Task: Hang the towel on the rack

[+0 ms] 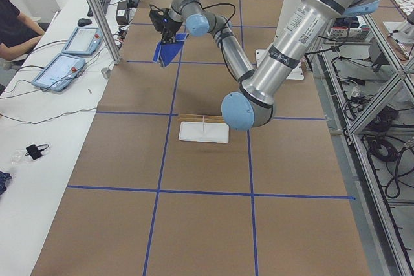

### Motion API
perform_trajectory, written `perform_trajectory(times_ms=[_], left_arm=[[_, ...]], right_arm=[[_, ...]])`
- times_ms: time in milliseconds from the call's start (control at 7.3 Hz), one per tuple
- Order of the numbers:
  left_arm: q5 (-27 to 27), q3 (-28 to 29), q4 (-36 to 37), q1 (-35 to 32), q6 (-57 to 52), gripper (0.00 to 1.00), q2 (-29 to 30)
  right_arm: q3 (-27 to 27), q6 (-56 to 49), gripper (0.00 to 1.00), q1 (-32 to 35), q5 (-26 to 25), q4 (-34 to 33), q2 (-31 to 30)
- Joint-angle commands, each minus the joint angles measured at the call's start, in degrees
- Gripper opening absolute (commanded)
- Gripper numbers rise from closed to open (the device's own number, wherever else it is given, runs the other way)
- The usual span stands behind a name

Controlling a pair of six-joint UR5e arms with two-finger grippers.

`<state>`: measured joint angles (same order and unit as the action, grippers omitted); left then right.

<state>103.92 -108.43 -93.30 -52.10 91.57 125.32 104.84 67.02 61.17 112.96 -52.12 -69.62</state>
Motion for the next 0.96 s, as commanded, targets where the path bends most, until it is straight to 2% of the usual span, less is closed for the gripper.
perform_trajectory(times_ms=[0, 137, 274, 548, 685, 821], left_arm=[[-1.0, -3.61, 5.56, -1.33, -7.85, 0.0, -0.6], [-1.0, -6.5, 8.72, -1.51, -10.77, 0.0, -3.21], [-1.0, -7.31, 8.84, -1.51, -12.02, 0.0, -4.63], [-0.83, -12.83, 8.84, -1.07, -20.68, 0.0, -12.34], [-0.57, -15.56, 8.84, -1.07, -23.08, 0.0, -15.95], [0.83, -18.11, 8.84, -1.07, -24.84, 0.0, -18.77]], right_arm=[[-4.71, -6.84, 1.0, 4.46, 5.31, 0.0, 0.88], [-8.3, -12.04, 1.0, 7.88, 10.04, 0.0, 0.89], [-11.12, -16.61, 1.0, 10.26, 13.4, -0.17, 0.98], [-16.57, -24.96, 1.0, 13.96, 20.42, -0.61, 0.54], [-19.3, -29.97, 1.0, 16.68, 24.72, -3.31, 0.19], [-20.63, -38.63, 1.0, 19.14, 25.55, -9.17, -0.42]])
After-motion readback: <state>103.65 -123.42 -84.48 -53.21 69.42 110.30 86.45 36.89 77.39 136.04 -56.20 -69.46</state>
